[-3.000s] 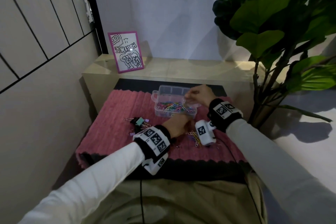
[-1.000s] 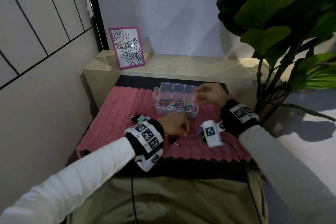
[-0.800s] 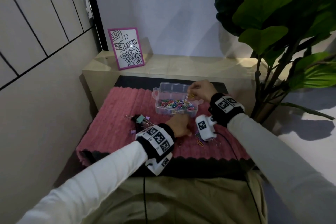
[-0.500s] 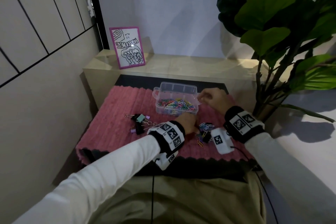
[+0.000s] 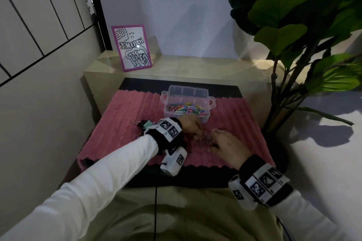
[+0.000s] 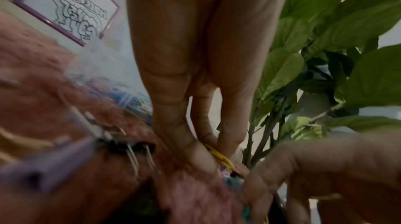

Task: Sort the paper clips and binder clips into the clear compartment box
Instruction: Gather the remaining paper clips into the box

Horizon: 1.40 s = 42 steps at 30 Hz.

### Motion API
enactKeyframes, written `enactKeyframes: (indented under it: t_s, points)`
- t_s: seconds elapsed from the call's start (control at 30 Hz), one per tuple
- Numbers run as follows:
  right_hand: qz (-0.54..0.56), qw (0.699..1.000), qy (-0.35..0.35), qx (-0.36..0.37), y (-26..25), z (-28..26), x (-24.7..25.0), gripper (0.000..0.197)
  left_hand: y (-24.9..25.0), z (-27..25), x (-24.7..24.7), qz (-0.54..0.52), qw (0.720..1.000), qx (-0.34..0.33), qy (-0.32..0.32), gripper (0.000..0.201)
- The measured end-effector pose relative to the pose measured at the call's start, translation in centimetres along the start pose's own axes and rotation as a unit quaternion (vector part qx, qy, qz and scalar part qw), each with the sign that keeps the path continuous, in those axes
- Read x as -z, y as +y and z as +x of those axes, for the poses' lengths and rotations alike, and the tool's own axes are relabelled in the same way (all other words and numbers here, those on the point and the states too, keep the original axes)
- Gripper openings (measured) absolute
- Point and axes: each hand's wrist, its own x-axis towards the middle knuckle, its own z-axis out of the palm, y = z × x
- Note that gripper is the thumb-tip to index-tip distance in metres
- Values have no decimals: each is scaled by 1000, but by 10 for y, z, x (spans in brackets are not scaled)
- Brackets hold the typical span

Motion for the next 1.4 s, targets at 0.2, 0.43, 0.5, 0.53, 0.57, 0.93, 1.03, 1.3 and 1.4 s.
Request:
enactKeyframes:
  t_s: [0.2,0.43,0.5,0.53,0.57,0.93,1.03,1.3,1.4]
  points:
    - [-34,999,27,-2,-2,-4,-14,29,-23,-22,28,-86,995,-32,40,13]
    - [-69,995,64,-22,-10,-7,-21,22,-32,-30,77,-88,983,-25,158,10]
    - [-83,994,65,-19,-12,-10,-23,22,-30,-26,86,-40,981,-14,190,3]
    - [-85,994,67,-16,-13,-12,-24,22,-29,-23,89,-9,979,-4,205,6]
    - [-81,994,72,-16,-13,-13,-24,20,-29,-20,91,16,977,4,212,12]
    - [-127,983,126,30,-10,-14,-30,29,-27,-25,53,110,955,-55,271,26]
    - [28,992,116,33,6,-6,-26,15,-12,-30,36,67,962,-118,235,23]
    - [471,866,147,-85,25,-9,-1,12,17,3,-2,155,978,-123,61,32]
    - [497,849,158,-85,30,-8,2,20,24,13,-11,189,973,-122,47,30]
